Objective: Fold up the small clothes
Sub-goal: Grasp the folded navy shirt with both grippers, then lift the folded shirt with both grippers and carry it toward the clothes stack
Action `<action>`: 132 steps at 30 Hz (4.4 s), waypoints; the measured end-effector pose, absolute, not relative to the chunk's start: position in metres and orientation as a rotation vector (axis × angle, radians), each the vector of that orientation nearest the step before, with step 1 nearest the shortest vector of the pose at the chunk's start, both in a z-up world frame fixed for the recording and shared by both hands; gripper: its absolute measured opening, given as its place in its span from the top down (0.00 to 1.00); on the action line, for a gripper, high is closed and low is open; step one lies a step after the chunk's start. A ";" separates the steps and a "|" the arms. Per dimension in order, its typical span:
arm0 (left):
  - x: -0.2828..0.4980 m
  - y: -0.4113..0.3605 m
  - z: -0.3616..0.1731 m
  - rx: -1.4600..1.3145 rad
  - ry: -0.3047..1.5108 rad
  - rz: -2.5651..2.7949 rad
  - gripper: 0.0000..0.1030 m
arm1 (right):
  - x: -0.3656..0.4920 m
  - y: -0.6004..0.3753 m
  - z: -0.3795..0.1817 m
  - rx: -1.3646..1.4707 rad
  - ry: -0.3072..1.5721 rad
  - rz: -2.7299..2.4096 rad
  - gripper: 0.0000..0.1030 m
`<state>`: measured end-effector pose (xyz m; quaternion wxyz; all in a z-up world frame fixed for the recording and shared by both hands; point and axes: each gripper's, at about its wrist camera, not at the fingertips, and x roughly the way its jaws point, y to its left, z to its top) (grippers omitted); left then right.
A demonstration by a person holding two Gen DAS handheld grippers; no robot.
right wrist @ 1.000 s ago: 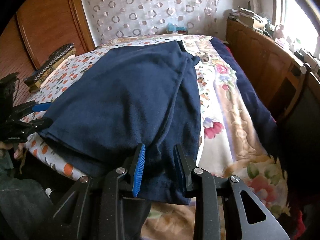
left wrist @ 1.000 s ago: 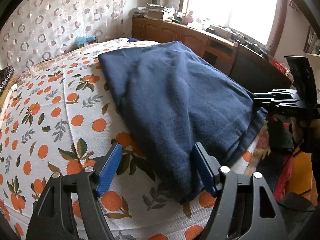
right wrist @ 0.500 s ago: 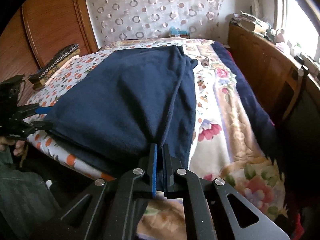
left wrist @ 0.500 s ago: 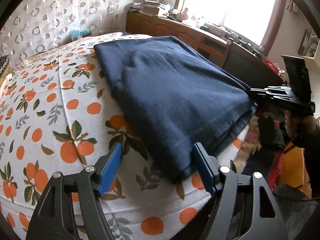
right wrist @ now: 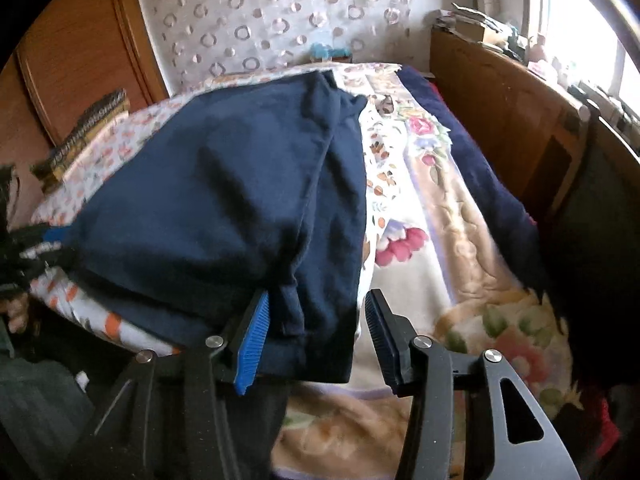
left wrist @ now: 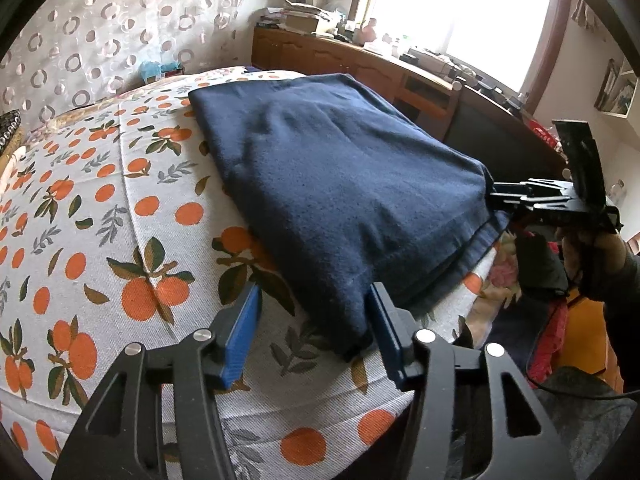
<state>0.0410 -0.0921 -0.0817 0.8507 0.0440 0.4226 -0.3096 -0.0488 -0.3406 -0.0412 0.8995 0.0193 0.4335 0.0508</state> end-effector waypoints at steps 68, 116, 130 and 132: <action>0.333 -0.118 -0.079 -0.028 1.027 -0.583 0.43 | 0.221 -0.331 -0.014 0.097 0.859 0.200 0.35; 0.304 -0.056 -0.047 -0.038 0.894 -0.568 0.88 | 0.254 -0.275 -0.015 0.077 0.927 0.415 0.84; 0.251 -0.008 0.047 -0.108 0.638 -0.584 0.89 | 0.215 -0.246 0.060 0.042 0.643 0.441 0.89; 0.244 0.010 0.058 -0.109 0.611 -0.546 0.89 | 0.218 -0.231 0.071 0.024 0.612 0.467 0.89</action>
